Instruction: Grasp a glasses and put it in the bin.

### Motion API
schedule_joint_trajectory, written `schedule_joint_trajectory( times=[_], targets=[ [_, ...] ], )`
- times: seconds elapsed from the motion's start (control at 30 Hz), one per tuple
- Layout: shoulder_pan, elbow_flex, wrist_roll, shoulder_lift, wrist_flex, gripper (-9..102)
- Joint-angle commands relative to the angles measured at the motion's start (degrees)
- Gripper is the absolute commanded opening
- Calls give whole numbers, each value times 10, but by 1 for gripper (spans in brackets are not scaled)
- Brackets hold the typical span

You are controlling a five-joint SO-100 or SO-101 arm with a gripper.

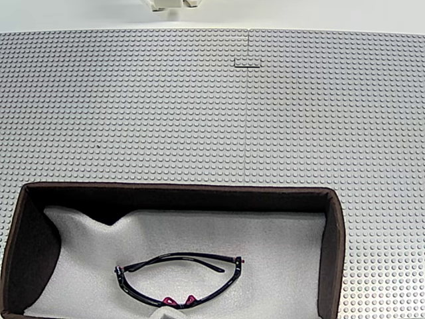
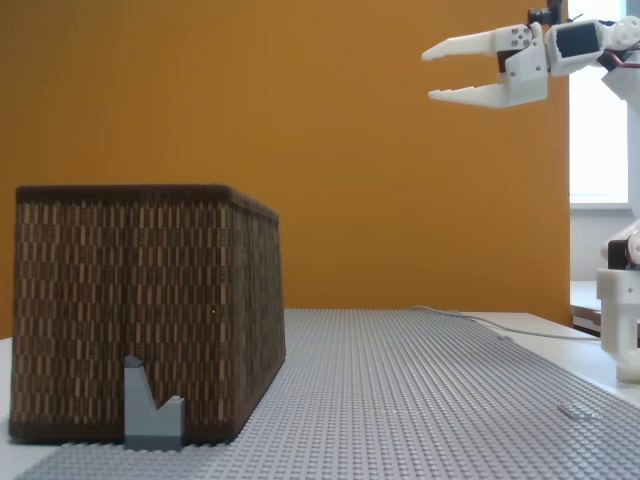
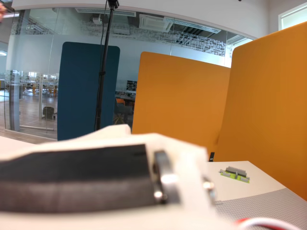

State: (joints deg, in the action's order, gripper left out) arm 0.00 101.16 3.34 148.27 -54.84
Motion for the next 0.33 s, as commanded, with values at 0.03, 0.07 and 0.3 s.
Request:
schedule_joint_trajectory(
  times=[0.03, 0.07, 0.3],
  targets=[
    [-3, 8, 7, 10, -1, 19],
    [-3, 9, 7, 10, -1, 19],
    [-5, 11, 9, 11, -1, 18]
  ],
)
